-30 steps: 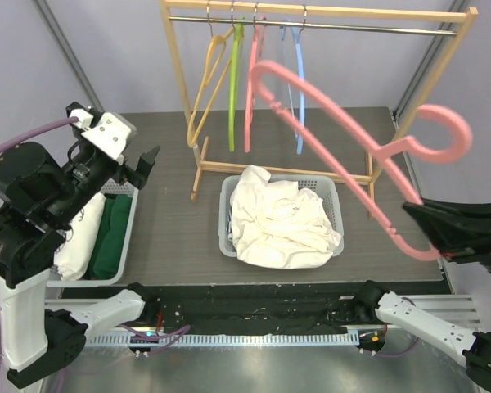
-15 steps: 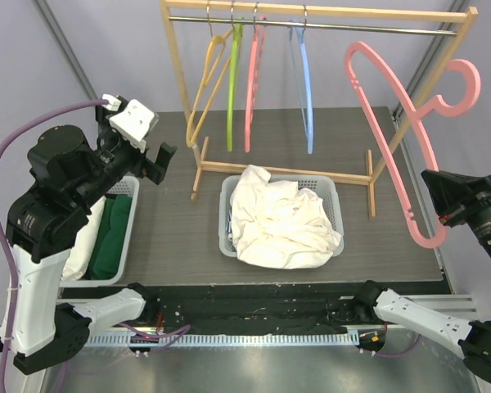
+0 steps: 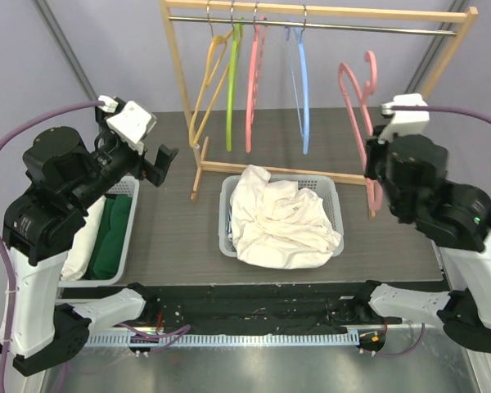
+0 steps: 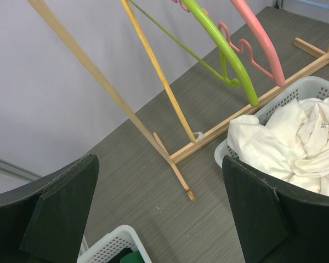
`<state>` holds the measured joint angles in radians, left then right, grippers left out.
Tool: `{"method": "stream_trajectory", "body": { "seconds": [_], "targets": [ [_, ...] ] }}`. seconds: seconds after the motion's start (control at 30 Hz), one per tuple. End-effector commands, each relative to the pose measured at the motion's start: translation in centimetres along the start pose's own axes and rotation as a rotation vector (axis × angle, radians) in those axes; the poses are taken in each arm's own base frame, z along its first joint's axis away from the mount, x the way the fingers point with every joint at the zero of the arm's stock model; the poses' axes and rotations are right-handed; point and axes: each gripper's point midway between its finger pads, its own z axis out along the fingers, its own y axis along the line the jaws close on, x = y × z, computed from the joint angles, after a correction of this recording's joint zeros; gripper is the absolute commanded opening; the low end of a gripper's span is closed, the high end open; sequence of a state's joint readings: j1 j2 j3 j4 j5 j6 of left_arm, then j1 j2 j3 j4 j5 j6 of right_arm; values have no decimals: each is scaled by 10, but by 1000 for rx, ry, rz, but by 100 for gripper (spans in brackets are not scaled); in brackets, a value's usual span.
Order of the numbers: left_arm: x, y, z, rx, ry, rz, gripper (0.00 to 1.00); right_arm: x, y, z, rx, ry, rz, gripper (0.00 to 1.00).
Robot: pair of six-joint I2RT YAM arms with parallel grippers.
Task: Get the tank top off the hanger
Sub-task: Place the hanger at the clothesline.
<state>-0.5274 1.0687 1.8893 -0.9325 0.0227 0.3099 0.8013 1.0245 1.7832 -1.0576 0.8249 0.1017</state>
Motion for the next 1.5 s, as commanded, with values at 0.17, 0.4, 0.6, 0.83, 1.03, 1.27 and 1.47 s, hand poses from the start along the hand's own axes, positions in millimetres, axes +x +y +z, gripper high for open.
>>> {"method": "stream_trajectory", "body": {
  "seconds": [0.17,0.4,0.6,0.83,1.03,1.27,1.47],
  "targets": [
    [-16,5,-15,-17,-62,-11,100,-63,27,36,58,-127,-17,1],
    [-13,6,-17,-26,-51,-10,100,-85,18,37,67,-178,20,1],
    [-15,4,-13,-18,-52,-28,100,-102,13,47,60,-202,18,1],
    [-16,-1,-13,12,-56,-31,100,-100,7,83,24,-177,45,1],
    [-16,-6,-16,43,-56,-30,100,-105,10,98,-17,-188,75,1],
    [-13,-8,-13,53,-46,-27,100,-98,15,115,-55,-169,92,1],
    [-15,-17,-13,100,-53,-66,100,-78,15,129,-67,-117,103,1]
  ]
}}
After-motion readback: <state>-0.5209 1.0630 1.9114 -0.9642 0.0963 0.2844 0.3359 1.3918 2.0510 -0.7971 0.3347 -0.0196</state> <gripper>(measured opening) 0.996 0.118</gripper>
